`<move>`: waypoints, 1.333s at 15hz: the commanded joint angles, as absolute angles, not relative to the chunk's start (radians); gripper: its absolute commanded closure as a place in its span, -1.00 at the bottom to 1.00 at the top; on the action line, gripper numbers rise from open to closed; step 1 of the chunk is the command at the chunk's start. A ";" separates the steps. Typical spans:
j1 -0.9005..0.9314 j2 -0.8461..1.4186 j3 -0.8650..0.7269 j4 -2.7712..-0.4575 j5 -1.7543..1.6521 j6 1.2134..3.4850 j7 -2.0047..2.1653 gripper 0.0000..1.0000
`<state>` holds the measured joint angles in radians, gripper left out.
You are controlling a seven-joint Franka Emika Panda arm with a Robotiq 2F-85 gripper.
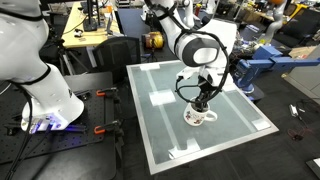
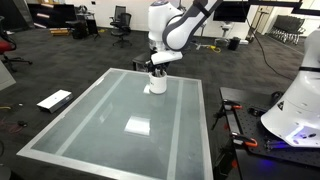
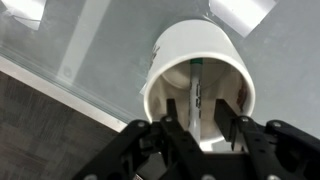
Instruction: Take the pen from the cup and put it on the table
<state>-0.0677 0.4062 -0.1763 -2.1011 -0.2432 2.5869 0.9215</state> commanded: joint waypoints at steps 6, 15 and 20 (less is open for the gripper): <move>-0.042 0.443 -0.210 -2.069 -0.220 2.619 0.874 0.09; -0.009 0.442 -0.244 -2.073 -0.242 2.623 0.899 0.93; 0.048 0.396 -0.297 -2.109 -0.291 2.651 0.938 0.93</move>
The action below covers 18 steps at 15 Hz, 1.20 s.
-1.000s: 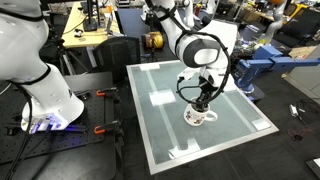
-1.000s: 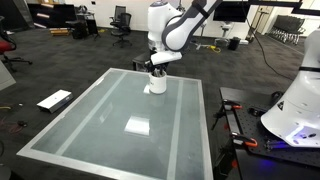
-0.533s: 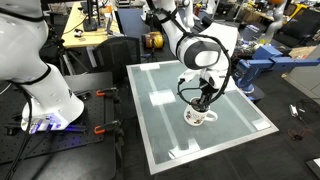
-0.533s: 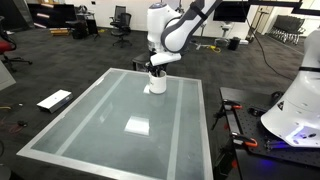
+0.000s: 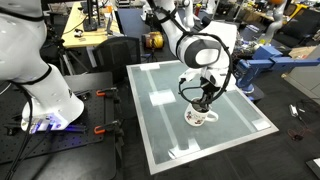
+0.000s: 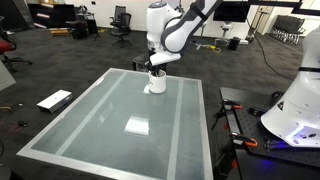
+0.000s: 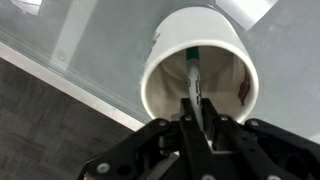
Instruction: Take the pen from the cup and put it on the table
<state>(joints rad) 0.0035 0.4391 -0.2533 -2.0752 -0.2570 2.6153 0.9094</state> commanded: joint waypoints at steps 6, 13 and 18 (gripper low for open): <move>0.100 0.329 -0.342 -2.140 -0.349 2.669 0.982 0.93; 0.125 0.208 -0.359 -2.184 -0.541 2.677 1.166 0.93; 0.085 0.107 -0.304 -2.190 -0.647 2.657 1.251 0.93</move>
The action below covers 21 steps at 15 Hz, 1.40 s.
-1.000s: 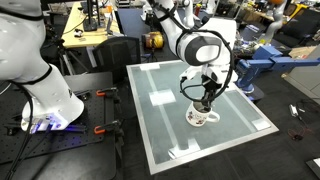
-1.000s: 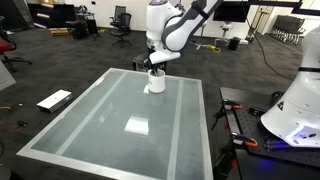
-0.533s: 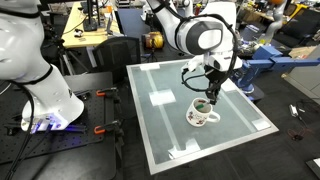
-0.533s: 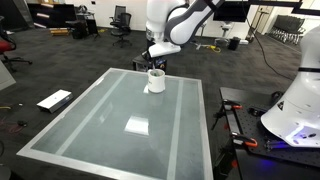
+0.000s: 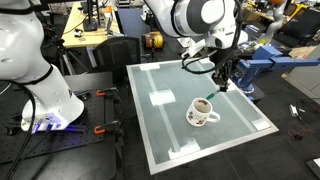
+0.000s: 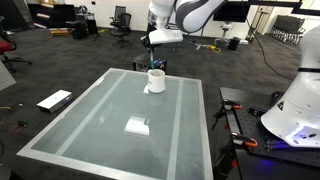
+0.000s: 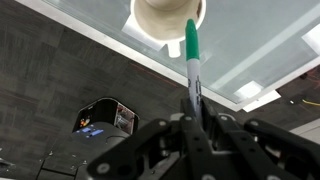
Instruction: Take the pen from the cup and put it on the table
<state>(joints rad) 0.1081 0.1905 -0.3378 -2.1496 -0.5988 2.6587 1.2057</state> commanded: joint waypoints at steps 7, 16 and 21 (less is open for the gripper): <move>0.032 0.038 -0.178 -2.201 -0.544 2.634 1.151 0.93; 0.063 0.084 -0.020 -2.145 -0.248 2.486 0.889 0.93; 0.083 0.139 0.036 -2.079 -0.127 2.365 0.784 0.93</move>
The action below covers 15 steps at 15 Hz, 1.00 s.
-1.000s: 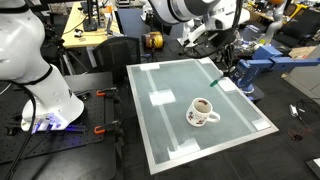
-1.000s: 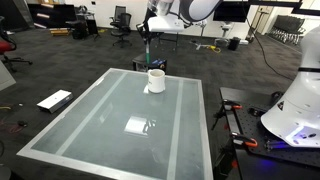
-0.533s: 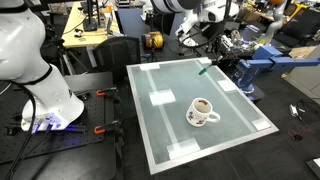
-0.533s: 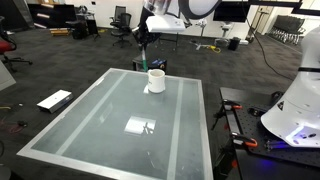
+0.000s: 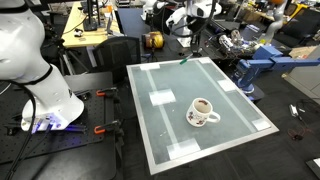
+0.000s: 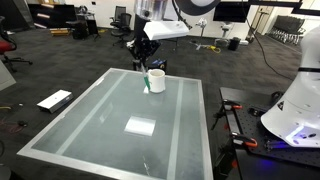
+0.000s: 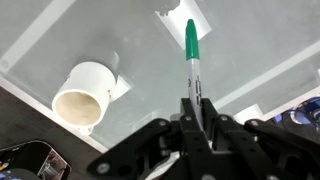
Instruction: Take the pen from the cup and put it on the table
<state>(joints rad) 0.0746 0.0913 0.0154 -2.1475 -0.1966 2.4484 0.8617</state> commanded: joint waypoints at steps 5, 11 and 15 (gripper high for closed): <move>0.102 0.237 0.061 -1.987 -0.052 2.252 0.661 0.93; 0.138 0.355 0.066 -1.897 -0.021 2.176 0.552 0.93; 0.186 0.393 0.056 -1.887 -0.053 2.173 0.572 0.93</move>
<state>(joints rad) 0.1512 0.3652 0.0677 -1.9231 -0.0410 2.2118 0.5735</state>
